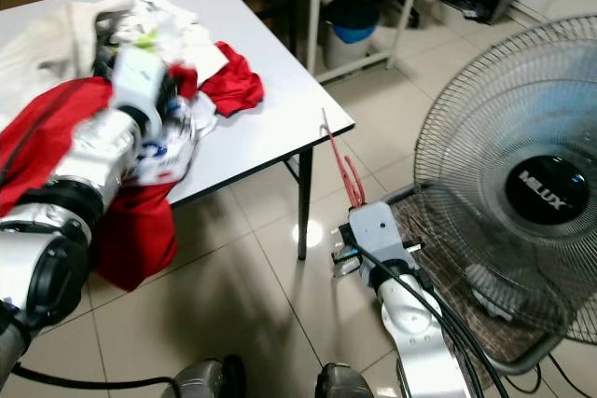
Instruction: Hang hanger
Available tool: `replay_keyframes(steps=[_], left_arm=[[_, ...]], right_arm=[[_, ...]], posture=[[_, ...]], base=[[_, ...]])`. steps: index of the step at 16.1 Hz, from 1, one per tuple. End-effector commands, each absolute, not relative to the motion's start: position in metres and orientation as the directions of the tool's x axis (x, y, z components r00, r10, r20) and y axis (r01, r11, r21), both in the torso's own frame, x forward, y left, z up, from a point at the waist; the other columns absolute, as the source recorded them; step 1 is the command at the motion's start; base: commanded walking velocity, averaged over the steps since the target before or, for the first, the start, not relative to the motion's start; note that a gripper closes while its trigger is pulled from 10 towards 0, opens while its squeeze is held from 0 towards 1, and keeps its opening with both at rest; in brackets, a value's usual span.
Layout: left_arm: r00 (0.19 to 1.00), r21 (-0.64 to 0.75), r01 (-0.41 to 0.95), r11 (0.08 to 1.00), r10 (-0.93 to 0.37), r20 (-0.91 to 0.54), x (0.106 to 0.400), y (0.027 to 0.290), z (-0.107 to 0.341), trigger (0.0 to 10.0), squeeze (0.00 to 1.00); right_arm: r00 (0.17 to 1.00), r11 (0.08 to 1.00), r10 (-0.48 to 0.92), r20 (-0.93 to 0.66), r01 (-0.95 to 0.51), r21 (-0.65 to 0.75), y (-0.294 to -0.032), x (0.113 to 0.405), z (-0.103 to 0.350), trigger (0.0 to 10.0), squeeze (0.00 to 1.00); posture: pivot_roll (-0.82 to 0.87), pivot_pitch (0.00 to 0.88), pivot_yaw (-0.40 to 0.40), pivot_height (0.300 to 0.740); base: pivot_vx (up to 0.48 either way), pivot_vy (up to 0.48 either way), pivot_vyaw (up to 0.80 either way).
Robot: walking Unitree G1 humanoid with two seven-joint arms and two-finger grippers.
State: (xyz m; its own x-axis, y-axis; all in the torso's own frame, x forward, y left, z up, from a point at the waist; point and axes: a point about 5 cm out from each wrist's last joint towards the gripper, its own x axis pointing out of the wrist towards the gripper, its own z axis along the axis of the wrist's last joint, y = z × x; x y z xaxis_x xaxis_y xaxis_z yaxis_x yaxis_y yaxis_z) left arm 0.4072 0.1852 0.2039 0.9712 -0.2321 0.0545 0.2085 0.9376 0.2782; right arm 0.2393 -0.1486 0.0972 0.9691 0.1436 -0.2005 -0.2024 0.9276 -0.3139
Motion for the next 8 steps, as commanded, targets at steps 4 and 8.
replay_keyframes(steps=[4,8], left_arm=[[0.947,0.207,0.245,0.947,-0.279,0.156,0.423,0.158,0.268,0.0,0.0],[0.654,-0.143,0.508,0.849,-0.272,0.706,0.394,0.138,0.452,0.0,0.0]], right_arm=[[0.967,0.926,0.175,-0.183,-0.225,-0.304,-0.143,0.255,0.097,10.0,0.0],[0.976,0.928,0.159,-0.146,-0.199,-0.315,-0.148,0.262,0.103,10.0,0.0]], posture=[[-0.01,0.05,0.029,0.74],[-0.01,0.037,0.053,0.74]], base=[[0.0,0.0,0.0],[0.0,0.0,0.0]])
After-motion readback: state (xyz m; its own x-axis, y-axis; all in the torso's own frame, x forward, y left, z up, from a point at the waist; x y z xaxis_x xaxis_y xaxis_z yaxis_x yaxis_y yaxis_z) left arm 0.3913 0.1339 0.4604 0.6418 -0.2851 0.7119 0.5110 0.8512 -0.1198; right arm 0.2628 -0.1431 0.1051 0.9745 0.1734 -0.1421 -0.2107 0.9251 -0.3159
